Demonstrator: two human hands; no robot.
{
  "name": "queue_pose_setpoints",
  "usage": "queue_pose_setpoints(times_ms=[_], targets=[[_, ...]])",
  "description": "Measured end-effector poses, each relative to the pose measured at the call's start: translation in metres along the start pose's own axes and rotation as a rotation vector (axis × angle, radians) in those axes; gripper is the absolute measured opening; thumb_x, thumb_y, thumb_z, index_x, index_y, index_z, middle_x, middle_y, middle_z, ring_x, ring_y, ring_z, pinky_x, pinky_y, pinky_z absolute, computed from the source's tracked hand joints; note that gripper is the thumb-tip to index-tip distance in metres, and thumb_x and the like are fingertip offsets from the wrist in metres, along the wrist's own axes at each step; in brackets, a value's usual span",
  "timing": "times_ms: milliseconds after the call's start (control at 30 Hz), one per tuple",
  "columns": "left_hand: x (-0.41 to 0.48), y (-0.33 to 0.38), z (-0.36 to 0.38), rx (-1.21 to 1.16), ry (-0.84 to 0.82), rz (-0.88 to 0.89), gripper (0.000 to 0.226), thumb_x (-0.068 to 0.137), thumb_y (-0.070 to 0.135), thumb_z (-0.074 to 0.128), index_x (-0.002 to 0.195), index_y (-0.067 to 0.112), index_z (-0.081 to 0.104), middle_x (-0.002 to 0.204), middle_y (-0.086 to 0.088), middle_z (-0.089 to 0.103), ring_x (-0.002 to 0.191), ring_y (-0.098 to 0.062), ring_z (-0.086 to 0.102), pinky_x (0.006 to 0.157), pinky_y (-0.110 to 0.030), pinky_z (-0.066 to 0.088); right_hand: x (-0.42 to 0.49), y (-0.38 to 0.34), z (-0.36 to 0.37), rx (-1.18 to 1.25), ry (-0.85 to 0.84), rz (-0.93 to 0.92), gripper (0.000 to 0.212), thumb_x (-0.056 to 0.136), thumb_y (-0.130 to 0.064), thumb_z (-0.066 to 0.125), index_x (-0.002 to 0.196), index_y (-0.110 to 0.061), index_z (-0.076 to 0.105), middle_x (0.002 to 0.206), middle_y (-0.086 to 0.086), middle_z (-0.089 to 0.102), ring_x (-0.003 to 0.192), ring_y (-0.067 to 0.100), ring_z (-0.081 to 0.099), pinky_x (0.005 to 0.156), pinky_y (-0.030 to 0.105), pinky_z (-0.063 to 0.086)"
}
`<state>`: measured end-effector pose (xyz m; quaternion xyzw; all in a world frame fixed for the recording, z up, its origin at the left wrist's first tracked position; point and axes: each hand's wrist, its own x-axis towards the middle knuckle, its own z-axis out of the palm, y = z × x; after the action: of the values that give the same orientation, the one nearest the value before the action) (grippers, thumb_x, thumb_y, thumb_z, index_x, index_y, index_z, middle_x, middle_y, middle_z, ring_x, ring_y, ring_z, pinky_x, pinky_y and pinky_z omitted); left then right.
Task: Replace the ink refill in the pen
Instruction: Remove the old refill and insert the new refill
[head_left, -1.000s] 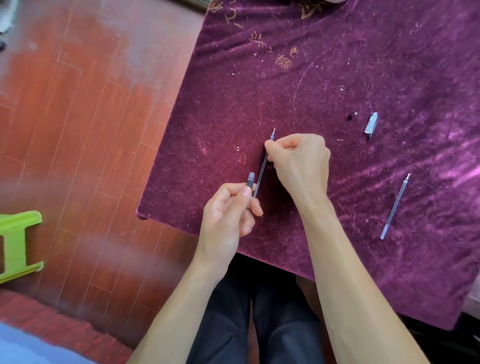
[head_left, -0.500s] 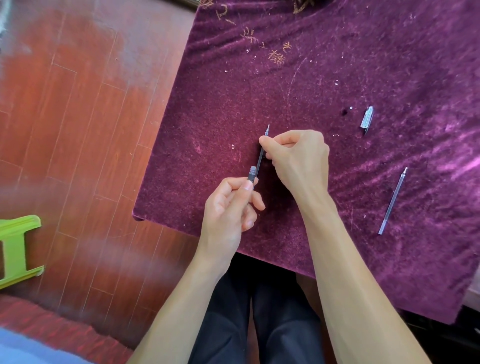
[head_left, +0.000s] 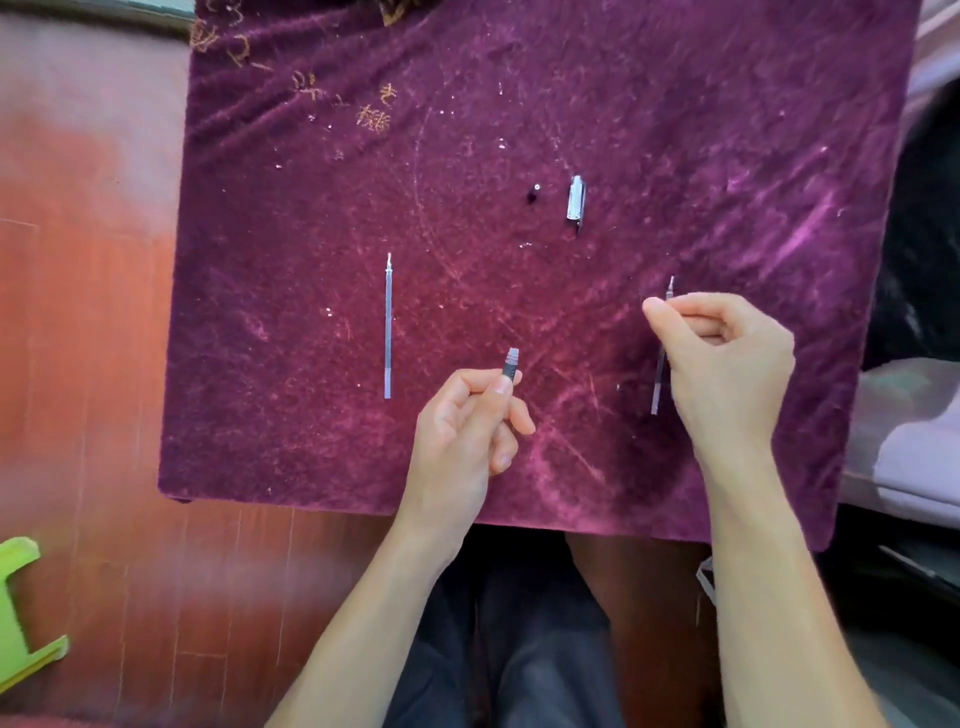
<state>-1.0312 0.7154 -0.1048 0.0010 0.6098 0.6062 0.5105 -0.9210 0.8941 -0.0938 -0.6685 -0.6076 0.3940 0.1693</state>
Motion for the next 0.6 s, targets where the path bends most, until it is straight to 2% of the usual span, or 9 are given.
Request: queue_pose_setpoints(times_ms=[100, 233, 333, 433, 600], targets=[[0.003, -0.003, 0.014, 0.049, -0.044, -0.014, 0.017, 0.101, 0.027, 0.054, 0.102, 0.014, 0.065, 0.075, -0.003, 0.069, 0.046, -0.006, 0.043, 0.048, -0.015, 0.04, 0.013, 0.012, -0.002, -0.021, 0.033, 0.024, 0.023, 0.08, -0.048, 0.085, 0.09, -0.027, 0.08, 0.066, -0.017, 0.073, 0.066, -0.01, 0.069, 0.065, 0.003, 0.047], [0.006, -0.007, 0.024, 0.105, -0.071, -0.021, 0.017, 0.101, 0.028, 0.054, 0.101, 0.015, 0.065, 0.075, -0.002, 0.069, 0.046, -0.006, 0.043, 0.047, -0.015, 0.04, 0.024, 0.02, -0.001, -0.046, 0.016, 0.042, 0.019, 0.08, -0.046, 0.085, 0.082, -0.029, 0.077, 0.066, -0.017, 0.07, 0.063, -0.021, 0.063, 0.061, -0.004, 0.04], [0.01, -0.008, 0.029, 0.145, -0.072, -0.016, 0.017, 0.103, 0.026, 0.053, 0.103, 0.013, 0.065, 0.075, -0.003, 0.069, 0.046, -0.006, 0.043, 0.047, -0.016, 0.039, 0.03, 0.022, -0.002, -0.076, -0.013, 0.075, 0.019, 0.08, -0.048, 0.085, 0.077, -0.033, 0.074, 0.065, -0.019, 0.069, 0.061, -0.022, 0.061, 0.058, 0.002, 0.04], [0.016, -0.008, 0.034, 0.164, -0.076, -0.006, 0.018, 0.103, 0.025, 0.052, 0.103, 0.012, 0.064, 0.075, -0.003, 0.069, 0.045, -0.006, 0.043, 0.046, -0.016, 0.039, 0.034, 0.025, -0.002, -0.083, -0.031, 0.097, 0.019, 0.08, -0.047, 0.086, 0.078, -0.031, 0.077, 0.066, -0.017, 0.07, 0.06, -0.008, 0.066, 0.061, 0.01, 0.043], [0.023, -0.006, 0.042, 0.163, -0.084, 0.0, 0.017, 0.103, 0.023, 0.052, 0.103, 0.012, 0.064, 0.075, -0.003, 0.068, 0.045, -0.006, 0.044, 0.047, -0.017, 0.039, 0.038, 0.025, -0.004, -0.096, -0.056, 0.11, 0.017, 0.081, -0.044, 0.087, 0.075, -0.032, 0.078, 0.063, -0.018, 0.069, 0.057, -0.011, 0.063, 0.058, 0.011, 0.043]])
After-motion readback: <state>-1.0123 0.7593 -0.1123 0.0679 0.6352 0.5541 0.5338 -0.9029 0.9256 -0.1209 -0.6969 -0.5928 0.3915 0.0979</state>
